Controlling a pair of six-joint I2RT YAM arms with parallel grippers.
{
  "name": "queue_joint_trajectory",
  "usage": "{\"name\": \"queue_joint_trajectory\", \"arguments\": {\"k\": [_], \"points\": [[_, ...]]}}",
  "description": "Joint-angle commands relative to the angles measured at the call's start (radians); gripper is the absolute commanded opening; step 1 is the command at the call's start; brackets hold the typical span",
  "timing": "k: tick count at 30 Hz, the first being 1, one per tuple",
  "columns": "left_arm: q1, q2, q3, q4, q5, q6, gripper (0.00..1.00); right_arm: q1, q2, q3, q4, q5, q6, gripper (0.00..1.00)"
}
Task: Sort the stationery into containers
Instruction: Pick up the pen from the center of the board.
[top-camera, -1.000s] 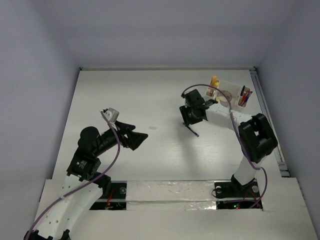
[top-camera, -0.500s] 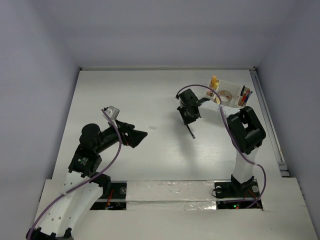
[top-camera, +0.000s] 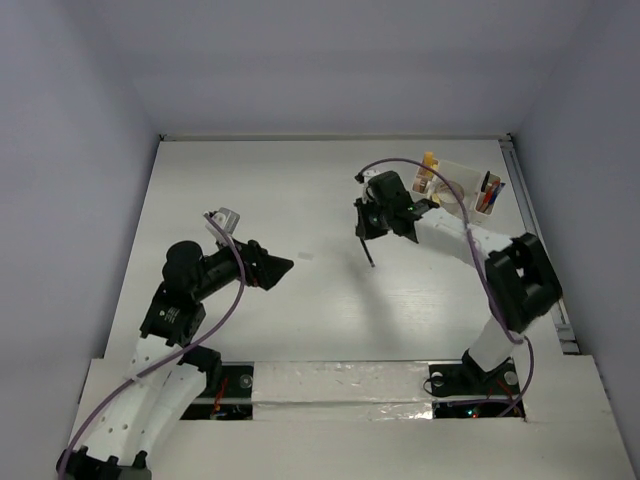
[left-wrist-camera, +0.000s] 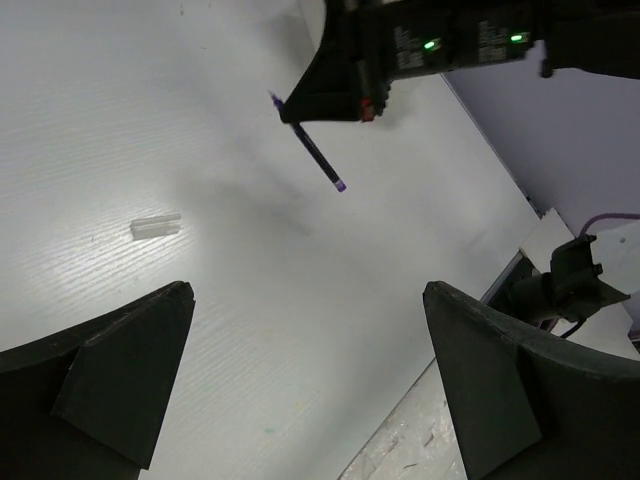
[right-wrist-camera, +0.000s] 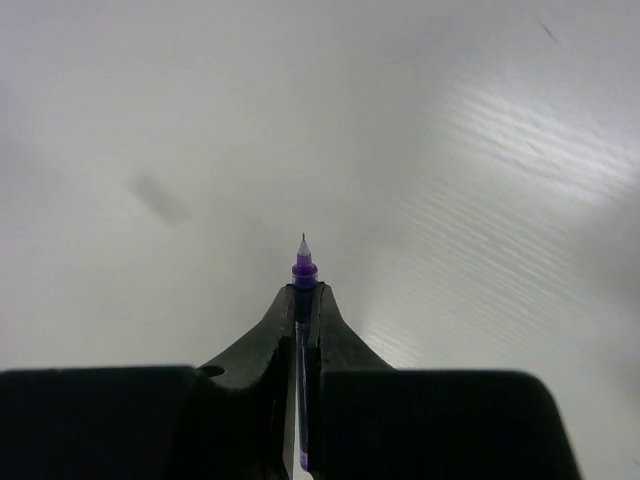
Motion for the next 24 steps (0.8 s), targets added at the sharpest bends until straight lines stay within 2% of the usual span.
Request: {"name": "queue_joint_trajectory", "arguments": {"k": [1,5,9,14,15,18,19,21,22,24], "points": [[0.020,0.010,0.028,0.054,0.027,0.002,0.99,0.075,-0.150,-0.037,0.367,-0.258,0.175,0.00],[0.042,0.033,0.028,0.057,0.039,-0.002,0.99,0.240,-0.133,-0.063,0.621,-0.259,0.303,0.00],[0.060,0.052,0.033,0.050,0.015,0.002,0.99,0.298,-0.099,-0.095,0.945,-0.289,0.445,0.00],[0.071,0.060,0.035,0.044,-0.004,0.002,0.96,0.333,-0.072,-0.095,1.063,-0.322,0.510,0.00],[0.071,0.058,0.035,0.042,-0.010,0.002,0.93,0.333,-0.078,-0.104,1.096,-0.325,0.516,0.00],[0.080,0.053,0.033,0.044,-0.019,0.001,0.74,0.342,-0.093,-0.133,1.117,-0.319,0.538,0.00],[0.080,0.053,0.031,0.045,-0.016,0.001,0.65,0.342,-0.096,-0.141,1.132,-0.312,0.544,0.00],[0.080,0.060,0.030,0.053,0.001,-0.001,0.57,0.342,-0.102,-0.156,1.146,-0.308,0.552,0.00],[0.080,0.061,0.030,0.053,0.004,-0.001,0.49,0.342,-0.104,-0.161,1.166,-0.305,0.559,0.00],[0.080,0.066,0.030,0.059,0.016,-0.001,0.43,0.342,-0.104,-0.158,1.169,-0.306,0.564,0.00]]}}
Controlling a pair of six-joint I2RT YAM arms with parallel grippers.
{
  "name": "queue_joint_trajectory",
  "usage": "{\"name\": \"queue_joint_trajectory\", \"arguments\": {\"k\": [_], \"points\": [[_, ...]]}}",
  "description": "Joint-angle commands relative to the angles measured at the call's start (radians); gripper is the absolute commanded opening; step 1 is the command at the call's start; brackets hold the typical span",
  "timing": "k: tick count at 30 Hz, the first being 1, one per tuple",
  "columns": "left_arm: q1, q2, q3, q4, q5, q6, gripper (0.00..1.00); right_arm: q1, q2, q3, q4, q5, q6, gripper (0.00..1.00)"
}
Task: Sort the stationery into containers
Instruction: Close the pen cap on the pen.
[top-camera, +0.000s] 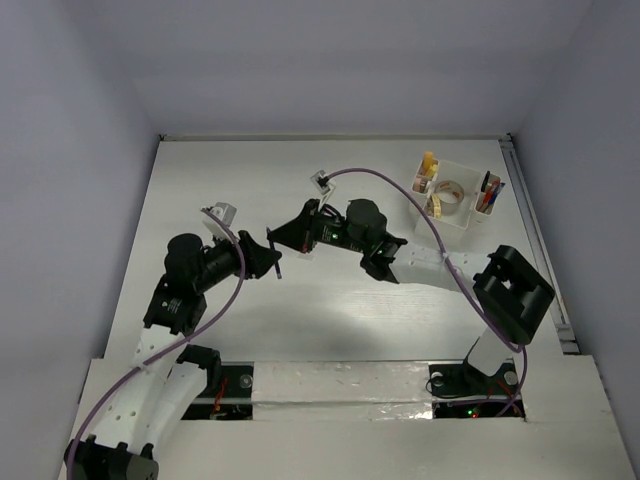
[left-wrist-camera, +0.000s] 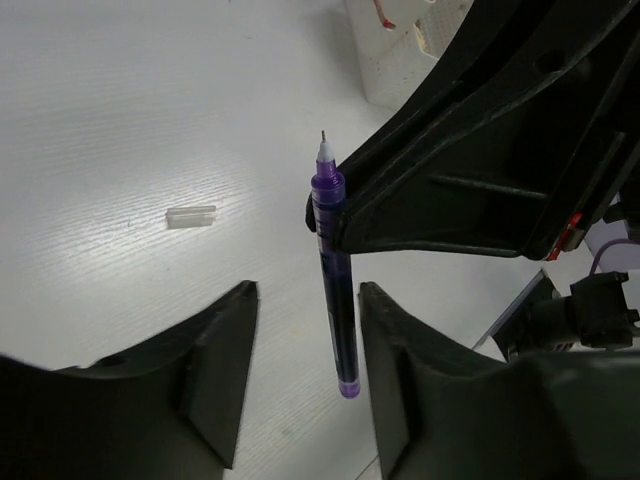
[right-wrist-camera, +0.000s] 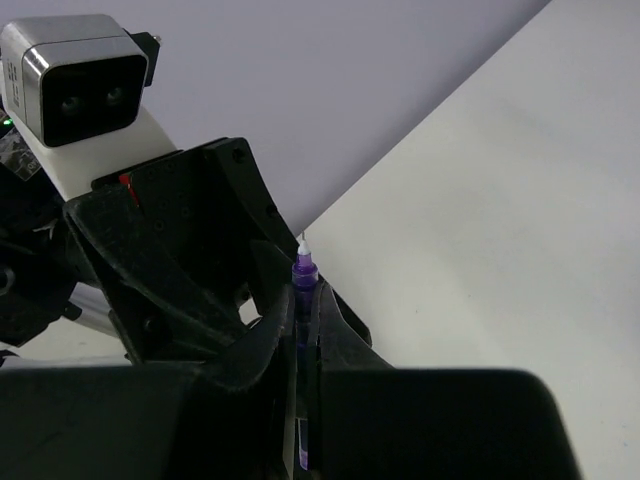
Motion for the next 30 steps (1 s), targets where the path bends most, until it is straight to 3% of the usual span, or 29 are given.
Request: {"name": "queue_joint_trajectory", "arguments": {"k": [1,4,10,15,16,23,27,30], "points": [[0.007,0.003,0.028,0.050,0.029,0.001,0.39,0.011,-0.035,0.000,0.122,-0.004,0.030,0.00],[0.007,0.006,0.025,0.056,0.043,-0.002,0.32,0.011,-0.030,0.005,0.134,-0.013,0.044,0.00],[0.007,0.024,0.022,0.056,0.078,-0.003,0.33,0.011,-0.026,0.019,0.150,-0.011,0.053,0.00],[0.007,0.023,0.024,0.056,0.085,-0.003,0.10,0.011,-0.027,0.022,0.163,0.009,0.055,0.00],[0.007,0.023,0.024,0.056,0.084,-0.002,0.00,0.011,-0.027,0.022,0.163,0.009,0.052,0.00],[0.007,0.003,0.027,0.055,0.066,0.001,0.00,0.011,-0.058,-0.009,0.128,0.041,0.020,0.01],[0.007,-0.009,0.033,0.049,0.043,0.006,0.00,-0.009,-0.113,-0.020,0.018,0.044,-0.023,0.27],[0.007,-0.022,0.035,0.042,0.031,0.007,0.00,-0.044,-0.167,-0.059,-0.031,0.033,-0.042,0.41]]}}
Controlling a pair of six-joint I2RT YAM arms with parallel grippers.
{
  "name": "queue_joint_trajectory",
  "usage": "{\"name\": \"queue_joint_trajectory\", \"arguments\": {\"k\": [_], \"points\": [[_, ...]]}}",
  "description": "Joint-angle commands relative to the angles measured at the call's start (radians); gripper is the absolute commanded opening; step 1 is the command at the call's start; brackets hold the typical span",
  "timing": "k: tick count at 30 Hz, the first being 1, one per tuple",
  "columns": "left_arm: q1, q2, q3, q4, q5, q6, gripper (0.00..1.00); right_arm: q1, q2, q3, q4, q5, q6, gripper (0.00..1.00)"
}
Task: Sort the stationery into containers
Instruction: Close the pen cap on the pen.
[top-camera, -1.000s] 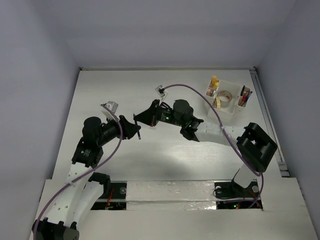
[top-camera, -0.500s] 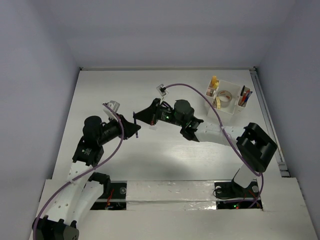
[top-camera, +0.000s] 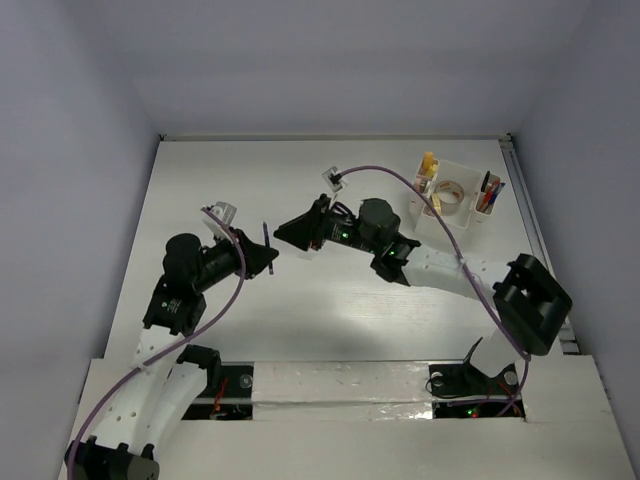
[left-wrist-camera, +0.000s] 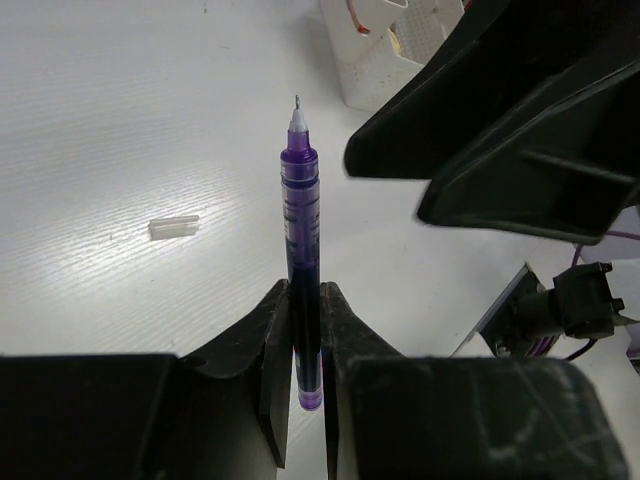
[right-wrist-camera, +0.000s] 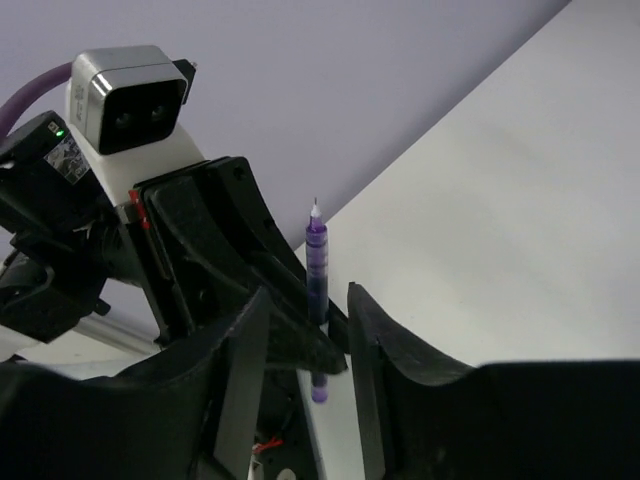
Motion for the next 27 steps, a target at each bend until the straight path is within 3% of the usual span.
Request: {"name": "queue_joint_trajectory", "arguments": {"k": [1,5,9,10,13,17,18,21,22,24,27], "points": [[0.007,-0.024,0.036,0.007,-0.026,0.016,0.00,-0.043,-0.102,-0.036,-0.074,0.004,-0.072,0.44],[0.016,-0.050,0.036,0.004,-0.036,0.016,0.00,-0.095,-0.139,-0.048,-0.272,0.062,-0.161,0.39],[0.047,-0.093,0.042,-0.008,-0.066,0.018,0.00,-0.106,-0.124,0.007,-0.472,0.166,-0.256,0.17],[0.047,-0.103,0.042,-0.008,-0.071,0.018,0.00,-0.106,-0.084,0.036,-0.577,0.198,-0.296,0.00],[0.047,-0.120,0.044,-0.015,-0.076,0.019,0.00,-0.132,-0.012,0.113,-0.664,0.255,-0.322,0.00],[0.047,-0.133,0.045,-0.022,-0.077,0.022,0.00,-0.147,0.117,0.212,-0.699,0.111,-0.461,0.00],[0.035,-0.137,0.050,-0.025,-0.082,0.025,0.00,-0.147,0.148,0.263,-0.766,0.120,-0.495,0.02],[0.010,-0.152,0.059,-0.041,-0.106,0.030,0.00,-0.147,0.260,0.422,-0.949,0.165,-0.632,0.50],[0.010,-0.156,0.059,-0.044,-0.114,0.033,0.00,-0.147,0.283,0.459,-1.027,0.178,-0.673,0.72],[-0.014,-0.162,0.065,-0.056,-0.138,0.035,0.00,-0.147,0.353,0.548,-1.088,0.191,-0.731,0.83],[-0.034,-0.166,0.088,-0.088,-0.216,0.047,0.00,-0.125,0.412,0.637,-1.182,0.194,-0.814,0.84]]}}
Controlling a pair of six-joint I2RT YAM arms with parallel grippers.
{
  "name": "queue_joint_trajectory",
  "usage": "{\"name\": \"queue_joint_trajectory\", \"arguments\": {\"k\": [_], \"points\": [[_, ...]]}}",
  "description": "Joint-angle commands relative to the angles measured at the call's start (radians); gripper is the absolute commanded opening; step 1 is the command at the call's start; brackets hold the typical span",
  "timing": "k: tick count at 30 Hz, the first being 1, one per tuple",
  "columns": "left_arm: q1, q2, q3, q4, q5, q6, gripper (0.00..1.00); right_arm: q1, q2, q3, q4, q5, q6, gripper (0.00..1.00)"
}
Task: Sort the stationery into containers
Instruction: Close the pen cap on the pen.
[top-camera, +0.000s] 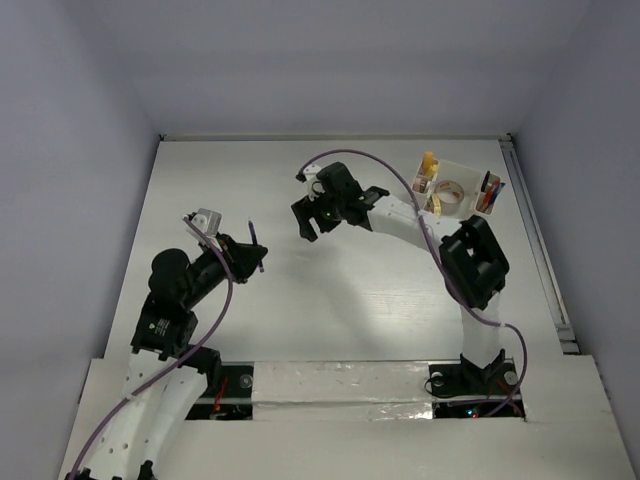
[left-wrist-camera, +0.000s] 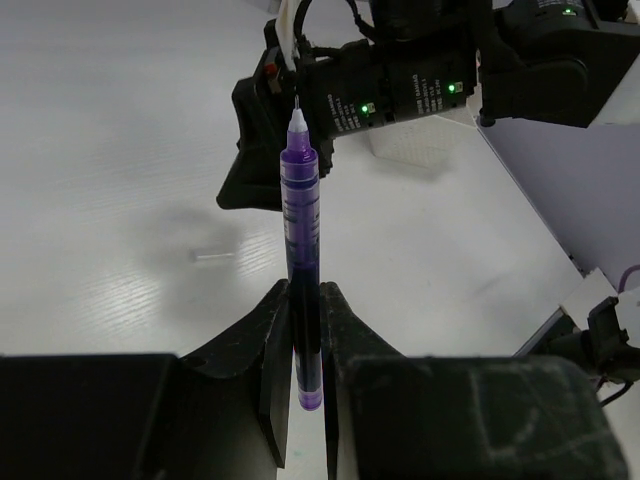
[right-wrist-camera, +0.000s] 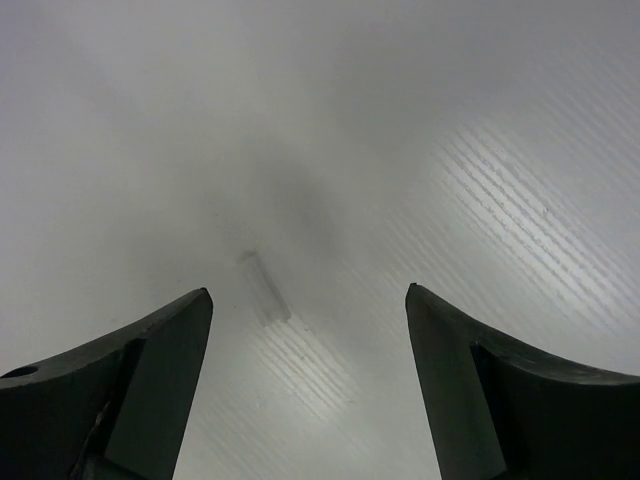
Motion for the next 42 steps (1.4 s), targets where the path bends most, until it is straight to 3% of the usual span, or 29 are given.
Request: {"name": "queue_joint_trajectory", "arguments": {"k": [1,10,20,23,30,31,35,40,42], "points": [[-0.019,-0.014,0.070,-0.011,-0.098,0.028,0.00,0.021,0.063,0.111,-0.185,0.013,-0.184,0.84],[-0.039,-0.023,0.076,-0.025,-0.137,0.034,0.00,0.106,0.216,0.291,-0.327,0.048,-0.285,0.78],[-0.039,-0.016,0.076,-0.024,-0.128,0.037,0.00,0.139,0.305,0.333,-0.352,0.102,-0.295,0.67],[-0.039,-0.013,0.076,-0.022,-0.123,0.037,0.00,0.139,0.324,0.330,-0.361,0.146,-0.298,0.53],[-0.039,-0.006,0.073,-0.018,-0.112,0.037,0.00,0.139,0.358,0.336,-0.349,0.125,-0.277,0.30],[-0.039,-0.006,0.071,-0.015,-0.109,0.037,0.00,0.139,0.364,0.347,-0.360,0.128,-0.269,0.21],[-0.030,-0.002,0.070,-0.012,-0.106,0.036,0.00,0.139,0.365,0.347,-0.377,0.125,-0.239,0.01],[-0.021,0.009,0.062,0.001,-0.073,0.033,0.00,0.096,0.231,0.271,-0.254,0.119,-0.130,0.00],[-0.021,0.009,0.058,0.022,-0.033,0.033,0.00,0.065,0.166,0.194,-0.187,0.111,-0.007,0.00]]}}
